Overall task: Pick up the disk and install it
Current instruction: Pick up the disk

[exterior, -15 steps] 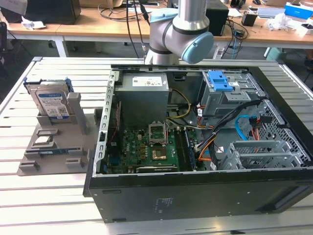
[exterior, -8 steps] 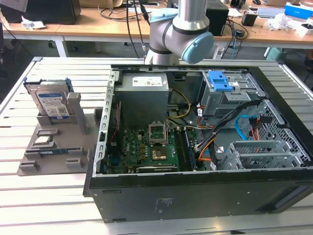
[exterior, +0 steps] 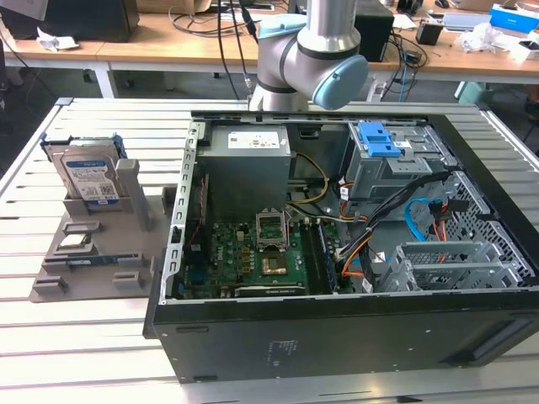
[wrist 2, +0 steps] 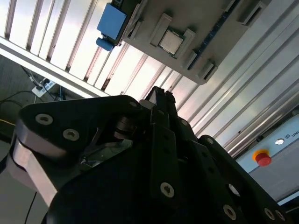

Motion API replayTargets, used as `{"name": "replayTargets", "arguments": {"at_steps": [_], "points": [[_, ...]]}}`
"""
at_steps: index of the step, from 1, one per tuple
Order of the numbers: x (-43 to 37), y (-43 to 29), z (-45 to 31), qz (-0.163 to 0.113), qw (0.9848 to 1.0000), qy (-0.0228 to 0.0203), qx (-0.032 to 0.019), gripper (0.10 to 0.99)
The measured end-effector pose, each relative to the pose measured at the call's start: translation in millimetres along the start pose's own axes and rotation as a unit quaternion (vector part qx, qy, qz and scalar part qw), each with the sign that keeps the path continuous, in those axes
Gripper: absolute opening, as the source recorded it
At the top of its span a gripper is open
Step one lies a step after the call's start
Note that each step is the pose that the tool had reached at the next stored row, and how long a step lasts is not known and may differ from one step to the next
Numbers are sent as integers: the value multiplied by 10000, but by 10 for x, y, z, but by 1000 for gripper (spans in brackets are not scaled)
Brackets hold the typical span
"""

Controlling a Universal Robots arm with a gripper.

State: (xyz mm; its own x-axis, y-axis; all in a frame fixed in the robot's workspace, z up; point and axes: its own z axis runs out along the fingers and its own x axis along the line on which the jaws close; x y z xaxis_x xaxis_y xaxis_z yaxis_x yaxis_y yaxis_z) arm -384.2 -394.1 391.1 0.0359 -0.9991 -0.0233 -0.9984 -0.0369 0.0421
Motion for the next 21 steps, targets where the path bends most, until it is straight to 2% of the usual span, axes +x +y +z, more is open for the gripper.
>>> {"name": "replayTargets", "arguments": {"at_steps": [6, 12, 15, 16, 21], "points": [[0, 0, 0, -16, 10000, 1, 0, 478], [-24, -1, 0, -20, 10000, 1, -1, 478], [-171, -24, 3, -20, 10000, 9, -1, 478], [-197, -30, 3, -20, 10000, 11, -1, 478], [-256, -50, 5, -20, 10000, 13, -1, 478]]}}
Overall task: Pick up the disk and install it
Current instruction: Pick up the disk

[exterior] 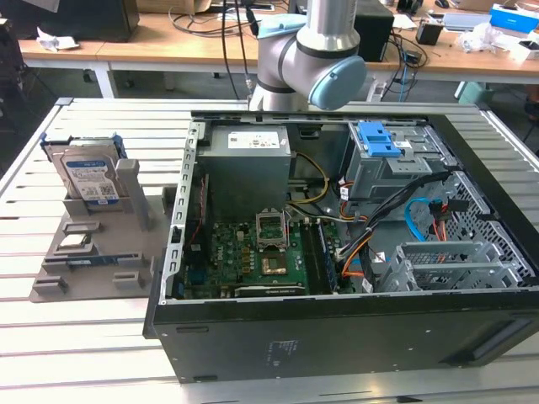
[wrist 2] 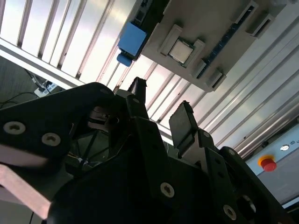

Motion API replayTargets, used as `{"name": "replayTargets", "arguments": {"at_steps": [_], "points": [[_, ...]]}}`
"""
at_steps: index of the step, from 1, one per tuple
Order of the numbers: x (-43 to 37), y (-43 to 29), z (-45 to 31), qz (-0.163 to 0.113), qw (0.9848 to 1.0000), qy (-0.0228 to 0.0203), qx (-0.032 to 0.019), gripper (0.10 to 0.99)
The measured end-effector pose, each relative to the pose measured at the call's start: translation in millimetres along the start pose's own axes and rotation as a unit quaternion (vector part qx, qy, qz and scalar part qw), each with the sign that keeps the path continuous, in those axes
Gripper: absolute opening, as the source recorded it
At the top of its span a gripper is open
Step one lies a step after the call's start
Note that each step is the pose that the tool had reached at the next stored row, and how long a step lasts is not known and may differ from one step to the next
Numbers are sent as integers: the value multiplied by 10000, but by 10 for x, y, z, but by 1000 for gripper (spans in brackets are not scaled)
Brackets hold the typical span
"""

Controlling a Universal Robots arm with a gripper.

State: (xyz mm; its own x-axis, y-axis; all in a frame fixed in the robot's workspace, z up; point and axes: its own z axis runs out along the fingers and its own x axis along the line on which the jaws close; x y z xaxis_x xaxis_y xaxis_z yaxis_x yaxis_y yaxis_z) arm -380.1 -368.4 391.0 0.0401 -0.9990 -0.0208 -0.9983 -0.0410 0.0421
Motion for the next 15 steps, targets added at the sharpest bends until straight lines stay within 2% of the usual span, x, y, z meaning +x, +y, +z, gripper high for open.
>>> {"name": "replayTargets", "arguments": {"at_steps": [5, 7, 9, 13, 14, 15], "points": [[-54, -23, 21, 0, 10000, 7, -1, 478], [-63, -38, 97, 1, 10000, 8, -2, 478], [-82, -76, 152, 2, 10000, 30, -3, 478], [-131, -136, 186, 3, 10000, 55, -5, 478], [-167, -177, 208, 4, 10000, 78, -6, 478], [-177, -188, 215, 4, 10000, 85, -6, 478]]}}
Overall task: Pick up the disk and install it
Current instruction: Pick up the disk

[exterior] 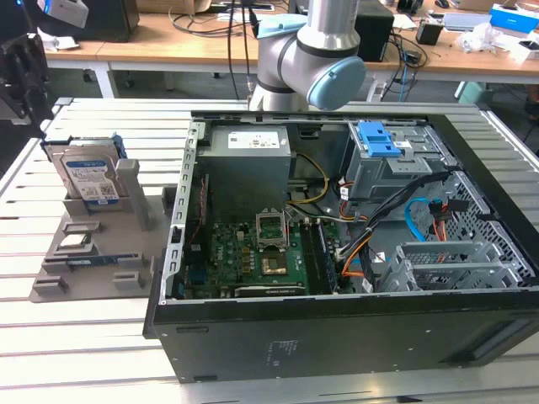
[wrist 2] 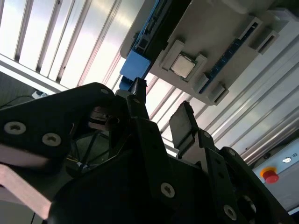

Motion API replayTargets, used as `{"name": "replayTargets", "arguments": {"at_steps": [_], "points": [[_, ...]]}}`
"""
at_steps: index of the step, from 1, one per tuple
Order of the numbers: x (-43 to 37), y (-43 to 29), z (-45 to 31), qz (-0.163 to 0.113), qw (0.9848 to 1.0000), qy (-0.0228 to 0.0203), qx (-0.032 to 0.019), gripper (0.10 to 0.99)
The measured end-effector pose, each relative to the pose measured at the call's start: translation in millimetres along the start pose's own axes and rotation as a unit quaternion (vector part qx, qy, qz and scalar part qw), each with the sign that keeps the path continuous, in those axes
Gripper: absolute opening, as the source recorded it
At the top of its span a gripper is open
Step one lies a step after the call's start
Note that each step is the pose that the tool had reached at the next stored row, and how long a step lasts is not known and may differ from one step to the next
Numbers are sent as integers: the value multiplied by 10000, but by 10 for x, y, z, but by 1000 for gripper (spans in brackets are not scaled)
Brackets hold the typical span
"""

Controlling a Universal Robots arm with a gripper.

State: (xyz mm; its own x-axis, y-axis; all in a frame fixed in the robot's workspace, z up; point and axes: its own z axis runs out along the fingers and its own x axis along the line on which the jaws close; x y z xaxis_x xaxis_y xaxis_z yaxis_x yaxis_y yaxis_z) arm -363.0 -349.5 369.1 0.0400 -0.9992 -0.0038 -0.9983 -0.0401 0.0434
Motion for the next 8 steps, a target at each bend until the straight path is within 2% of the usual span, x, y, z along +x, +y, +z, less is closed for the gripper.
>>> {"name": "replayTargets", "arguments": {"at_steps": [4, 8], "points": [[-53, -61, 39, 2, 10000, 44, -2, 478], [-77, -92, 67, 3, 10000, 70, -2, 478]]}}
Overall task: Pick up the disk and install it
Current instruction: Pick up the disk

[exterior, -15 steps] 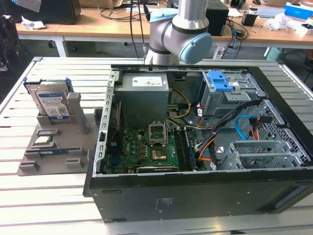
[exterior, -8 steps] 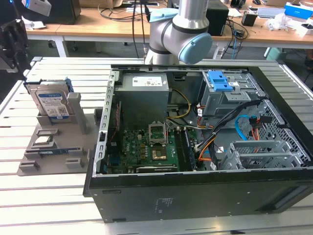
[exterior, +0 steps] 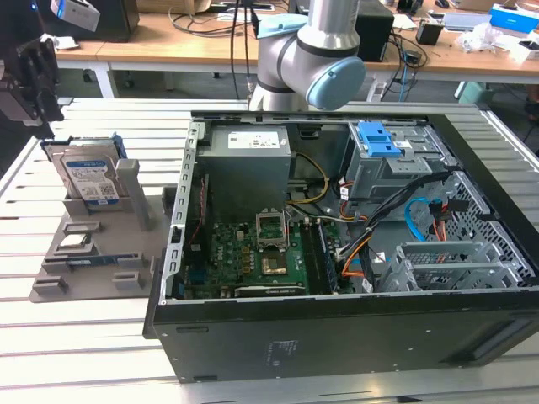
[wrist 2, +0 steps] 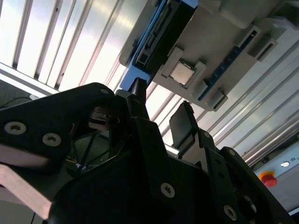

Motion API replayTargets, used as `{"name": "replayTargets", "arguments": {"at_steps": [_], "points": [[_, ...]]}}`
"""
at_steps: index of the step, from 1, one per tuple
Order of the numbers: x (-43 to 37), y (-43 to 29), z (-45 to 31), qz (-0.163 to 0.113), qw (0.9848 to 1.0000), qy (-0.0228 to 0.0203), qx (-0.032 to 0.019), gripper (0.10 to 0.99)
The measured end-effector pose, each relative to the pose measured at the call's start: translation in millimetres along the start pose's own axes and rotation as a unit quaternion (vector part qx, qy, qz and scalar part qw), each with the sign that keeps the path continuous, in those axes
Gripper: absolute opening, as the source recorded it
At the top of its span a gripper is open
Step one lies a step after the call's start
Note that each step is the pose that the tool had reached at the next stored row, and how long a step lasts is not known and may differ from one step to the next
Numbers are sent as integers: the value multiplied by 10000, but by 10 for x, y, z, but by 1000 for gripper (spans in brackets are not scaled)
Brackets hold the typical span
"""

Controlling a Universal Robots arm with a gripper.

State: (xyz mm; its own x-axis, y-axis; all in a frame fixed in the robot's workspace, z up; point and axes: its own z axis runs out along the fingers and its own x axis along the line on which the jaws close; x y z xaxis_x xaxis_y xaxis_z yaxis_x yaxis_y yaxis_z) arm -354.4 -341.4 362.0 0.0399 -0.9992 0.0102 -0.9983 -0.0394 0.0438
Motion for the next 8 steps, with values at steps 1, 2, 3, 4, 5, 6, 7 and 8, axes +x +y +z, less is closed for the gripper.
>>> {"name": "replayTargets", "arguments": {"at_steps": [1, 2, 3, 4, 5, 6, 7, 8], "points": [[-5, -9, 11, 0, 10000, 14, -1, 478], [-8, -15, 18, 0, 10000, 21, -1, 478], [-11, -20, 23, 0, 10000, 25, -2, 478], [-16, -28, 35, 1, 10000, 35, -2, 478], [-19, -34, 43, 1, 10000, 41, -2, 478], [-22, -39, 53, 2, 10000, 46, -2, 478], [-25, -45, 66, 2, 10000, 54, -2, 478], [-27, -49, 75, 2, 10000, 58, -2, 478]]}}
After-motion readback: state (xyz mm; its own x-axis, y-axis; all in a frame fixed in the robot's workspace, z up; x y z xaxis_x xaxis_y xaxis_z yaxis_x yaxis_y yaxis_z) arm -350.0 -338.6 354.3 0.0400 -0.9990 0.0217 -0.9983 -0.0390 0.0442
